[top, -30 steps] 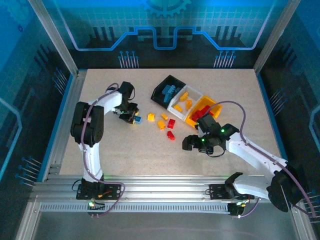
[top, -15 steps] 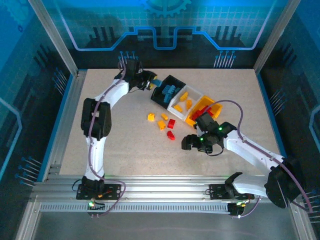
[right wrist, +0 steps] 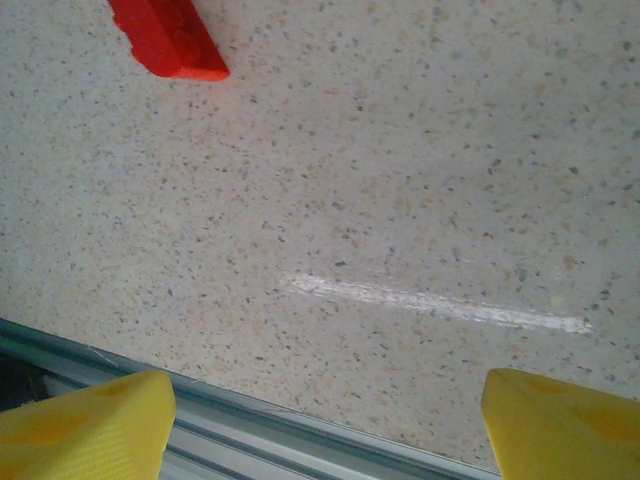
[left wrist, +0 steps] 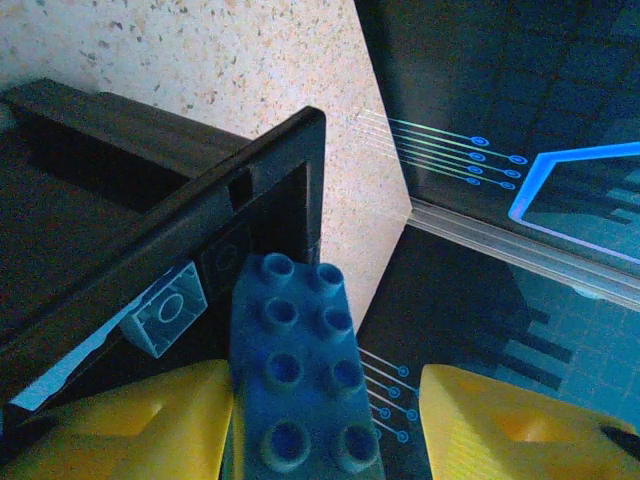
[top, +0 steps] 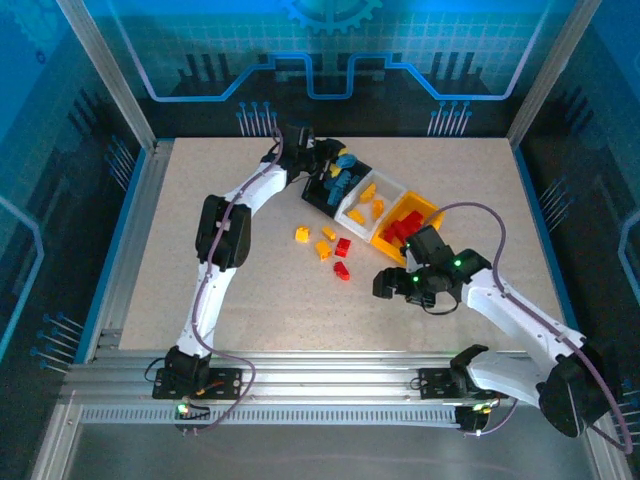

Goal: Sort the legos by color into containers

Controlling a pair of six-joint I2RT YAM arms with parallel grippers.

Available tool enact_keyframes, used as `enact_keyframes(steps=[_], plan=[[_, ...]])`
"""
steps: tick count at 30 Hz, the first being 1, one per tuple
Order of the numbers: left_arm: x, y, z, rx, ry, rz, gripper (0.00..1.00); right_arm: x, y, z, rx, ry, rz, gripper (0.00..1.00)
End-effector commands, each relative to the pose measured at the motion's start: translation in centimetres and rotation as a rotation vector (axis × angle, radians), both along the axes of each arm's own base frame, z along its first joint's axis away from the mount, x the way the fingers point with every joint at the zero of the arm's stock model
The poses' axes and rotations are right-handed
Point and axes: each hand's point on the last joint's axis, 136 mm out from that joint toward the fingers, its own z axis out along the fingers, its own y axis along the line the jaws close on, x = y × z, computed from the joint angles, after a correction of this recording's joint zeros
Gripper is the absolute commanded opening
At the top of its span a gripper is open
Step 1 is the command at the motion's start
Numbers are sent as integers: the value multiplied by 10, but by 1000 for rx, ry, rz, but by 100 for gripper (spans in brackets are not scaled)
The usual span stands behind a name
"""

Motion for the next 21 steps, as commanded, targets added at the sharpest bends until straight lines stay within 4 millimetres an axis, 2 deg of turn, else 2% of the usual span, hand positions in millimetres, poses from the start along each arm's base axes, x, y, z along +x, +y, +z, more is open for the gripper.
enact_keyframes(steps=[1, 4, 8, 13, 17, 21], plan=[[1, 3, 12, 8, -14, -6, 55, -5, -5, -2, 1, 21, 3, 82], [-3, 4, 17, 20, -14, -14, 58, -2, -2, -3, 7, 26, 14, 82], [-14, 7, 27, 50, -15, -34, 66, 2, 2, -3, 13, 30, 31, 82], [-45, 17, 43, 174, -7, -115, 75, 5, 5, -3, 20, 25, 43, 82], [-84, 45, 56, 395, -4, -196, 86, 5, 6, -3, 20, 25, 48, 82], [-132, 86, 52, 695, 71, -323, 88, 4, 7, -3, 29, 25, 51, 82]])
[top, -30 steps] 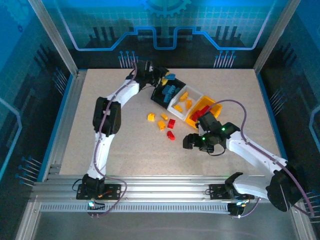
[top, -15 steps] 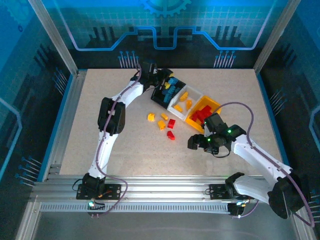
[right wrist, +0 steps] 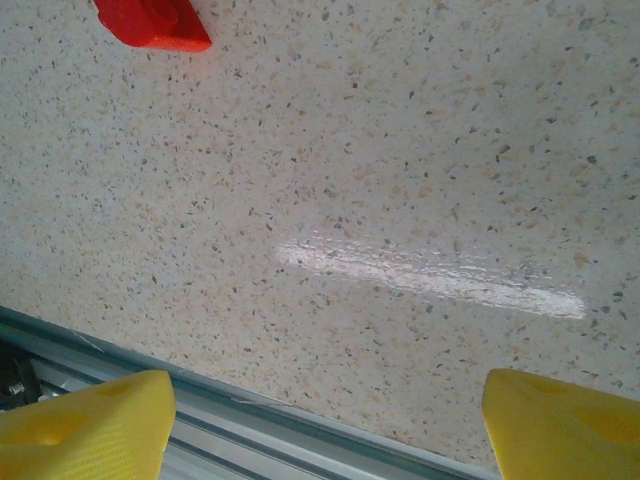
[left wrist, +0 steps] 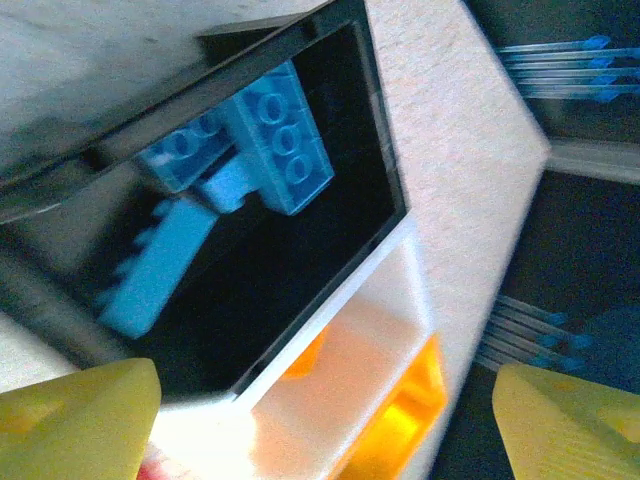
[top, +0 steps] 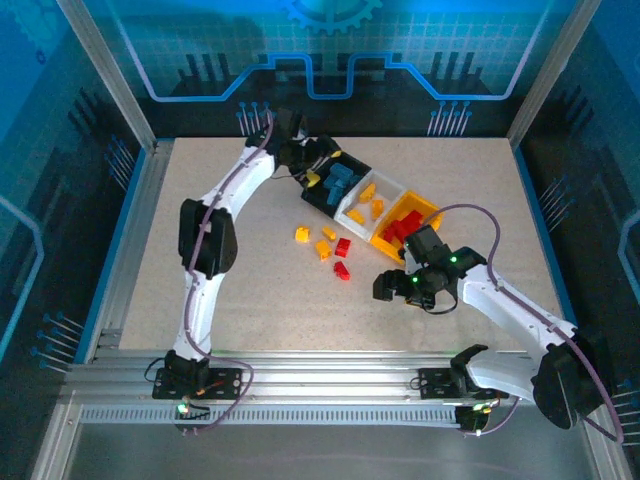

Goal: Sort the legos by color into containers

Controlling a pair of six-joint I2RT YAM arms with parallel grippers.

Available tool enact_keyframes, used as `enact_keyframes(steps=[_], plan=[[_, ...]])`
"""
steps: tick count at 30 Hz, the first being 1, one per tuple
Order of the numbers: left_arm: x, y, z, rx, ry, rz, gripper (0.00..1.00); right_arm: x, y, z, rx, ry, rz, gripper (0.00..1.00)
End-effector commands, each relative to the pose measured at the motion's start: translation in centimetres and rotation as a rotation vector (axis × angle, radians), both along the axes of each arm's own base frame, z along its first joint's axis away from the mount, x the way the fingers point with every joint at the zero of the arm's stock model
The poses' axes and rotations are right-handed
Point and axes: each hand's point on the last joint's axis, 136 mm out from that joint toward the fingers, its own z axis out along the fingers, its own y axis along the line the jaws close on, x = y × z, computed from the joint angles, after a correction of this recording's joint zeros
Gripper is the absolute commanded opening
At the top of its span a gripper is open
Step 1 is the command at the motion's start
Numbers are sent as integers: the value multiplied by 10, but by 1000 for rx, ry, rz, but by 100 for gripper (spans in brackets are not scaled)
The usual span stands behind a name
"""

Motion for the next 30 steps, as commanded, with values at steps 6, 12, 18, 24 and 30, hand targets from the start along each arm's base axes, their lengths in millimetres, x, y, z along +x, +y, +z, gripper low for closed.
enact_keyframes(steps=[6, 12, 18, 24, 30], plan=[[-103, 68, -23, 607, 129, -412, 99, 6, 6, 7, 40, -10, 5, 82], [-115, 57, -51, 653, 120, -599, 99, 7, 11, 8, 52, -7, 7, 82], [-112, 48, -81, 668, 149, -656, 99, 4, 10, 8, 42, -4, 3, 82], [-110, 45, -101, 693, 184, -672, 91, 3, 7, 8, 33, -2, -8, 82], [-110, 50, -119, 713, 212, -676, 81, 0, 3, 7, 20, -1, -19, 82]])
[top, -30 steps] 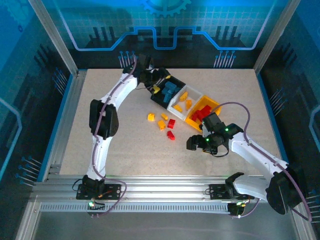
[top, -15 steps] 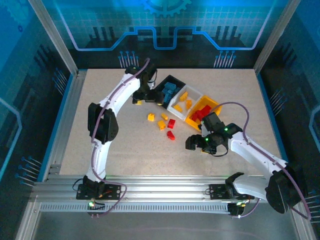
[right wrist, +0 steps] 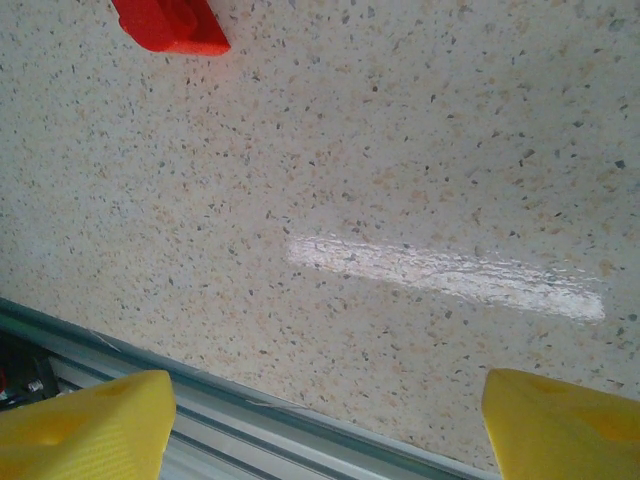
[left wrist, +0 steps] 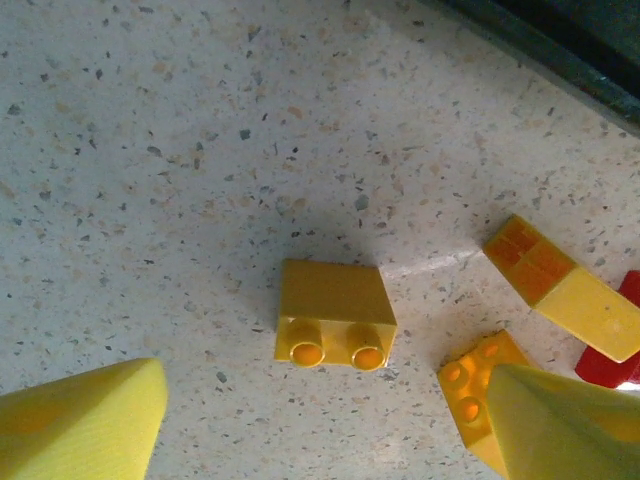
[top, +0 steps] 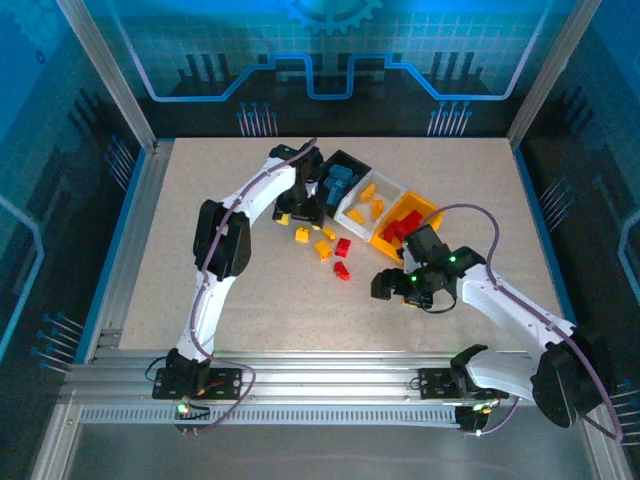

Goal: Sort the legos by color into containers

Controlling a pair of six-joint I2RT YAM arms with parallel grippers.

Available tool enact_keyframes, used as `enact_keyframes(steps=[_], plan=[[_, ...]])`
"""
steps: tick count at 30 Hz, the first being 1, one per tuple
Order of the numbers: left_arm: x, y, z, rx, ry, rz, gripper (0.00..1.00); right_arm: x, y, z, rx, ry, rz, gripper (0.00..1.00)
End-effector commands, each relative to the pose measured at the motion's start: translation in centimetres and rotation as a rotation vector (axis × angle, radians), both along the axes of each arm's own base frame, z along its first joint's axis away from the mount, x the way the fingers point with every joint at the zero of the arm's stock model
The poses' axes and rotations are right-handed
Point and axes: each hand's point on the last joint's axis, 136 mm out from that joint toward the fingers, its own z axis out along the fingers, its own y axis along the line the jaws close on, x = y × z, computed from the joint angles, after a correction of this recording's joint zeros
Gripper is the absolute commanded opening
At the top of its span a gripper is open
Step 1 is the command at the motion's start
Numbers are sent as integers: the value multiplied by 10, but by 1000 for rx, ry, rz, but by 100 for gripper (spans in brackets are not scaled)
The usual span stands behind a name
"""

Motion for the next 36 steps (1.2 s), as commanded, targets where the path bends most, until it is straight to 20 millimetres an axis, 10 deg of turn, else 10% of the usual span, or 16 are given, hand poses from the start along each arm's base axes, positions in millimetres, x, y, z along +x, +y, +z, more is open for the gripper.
enact_keyframes(steps=[1, 25, 36], plan=[[0, 2, -5, 26, 4, -26, 79, -2, -2, 6, -9, -4, -11, 82], [-13, 7, -48, 42, 68, 15, 48, -4, -2, 6, -24, 15, -8, 82], [-23, 15, -27, -181, 102, 352, 33, -2, -2, 10, -33, 1, -8, 82]])
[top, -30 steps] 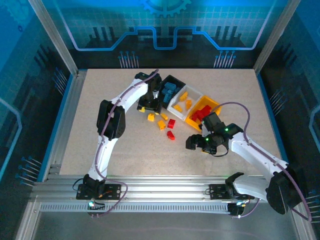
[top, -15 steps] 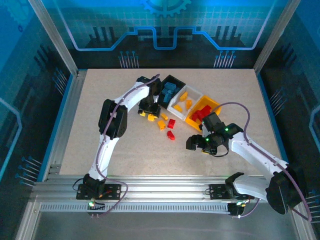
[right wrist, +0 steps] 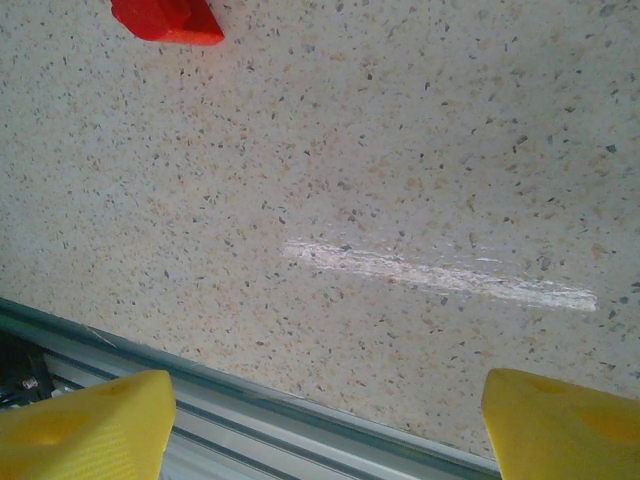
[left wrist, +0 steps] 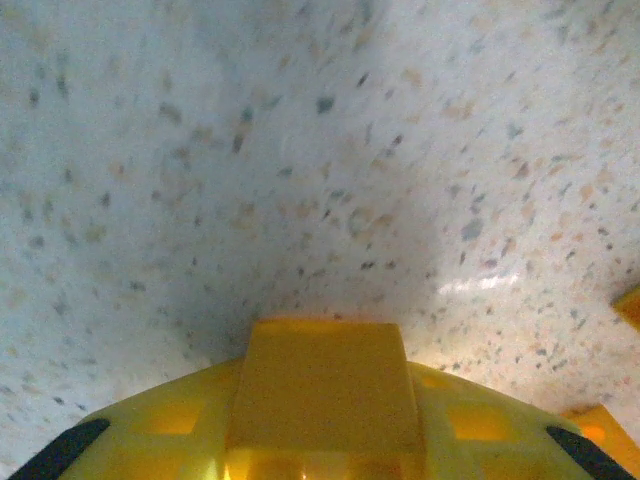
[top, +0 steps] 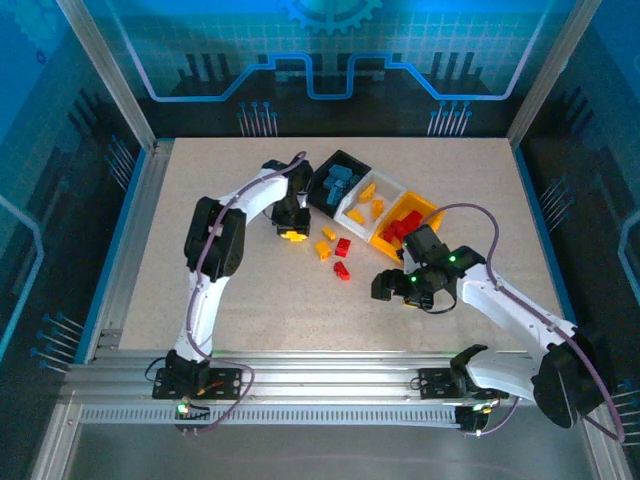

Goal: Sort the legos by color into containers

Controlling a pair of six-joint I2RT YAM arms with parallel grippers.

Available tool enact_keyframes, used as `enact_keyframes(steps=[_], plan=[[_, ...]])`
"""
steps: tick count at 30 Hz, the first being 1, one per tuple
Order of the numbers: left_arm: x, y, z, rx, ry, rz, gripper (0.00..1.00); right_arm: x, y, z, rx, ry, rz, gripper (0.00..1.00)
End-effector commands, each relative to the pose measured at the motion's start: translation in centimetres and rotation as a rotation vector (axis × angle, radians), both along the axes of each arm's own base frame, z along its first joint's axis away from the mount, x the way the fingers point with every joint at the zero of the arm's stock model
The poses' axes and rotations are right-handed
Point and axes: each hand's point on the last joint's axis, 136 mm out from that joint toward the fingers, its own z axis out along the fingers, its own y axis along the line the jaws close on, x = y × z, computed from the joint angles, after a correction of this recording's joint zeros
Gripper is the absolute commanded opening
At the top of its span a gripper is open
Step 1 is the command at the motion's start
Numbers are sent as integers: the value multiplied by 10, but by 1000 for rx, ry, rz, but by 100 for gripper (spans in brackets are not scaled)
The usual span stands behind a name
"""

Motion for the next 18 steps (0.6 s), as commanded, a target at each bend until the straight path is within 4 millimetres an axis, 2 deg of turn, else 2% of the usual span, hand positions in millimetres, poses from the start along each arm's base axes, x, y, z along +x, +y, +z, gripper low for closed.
enact_keyframes(steps=[1, 5, 11, 14, 18], plan=[[-6, -7, 20, -180, 51, 234, 33, 2, -2, 9, -19, -12, -13, 82], [10, -34, 58, -435, 26, 457, 33, 1, -10, 9, -21, -15, -37, 82], [50, -77, 114, -741, -32, 680, 33, 1, -18, 11, -13, -20, -74, 82], [66, -104, 135, -839, -35, 728, 33, 0, -20, 13, -9, -29, -89, 82], [83, -142, 144, -901, -20, 747, 33, -3, -23, 15, -4, -40, -111, 82]])
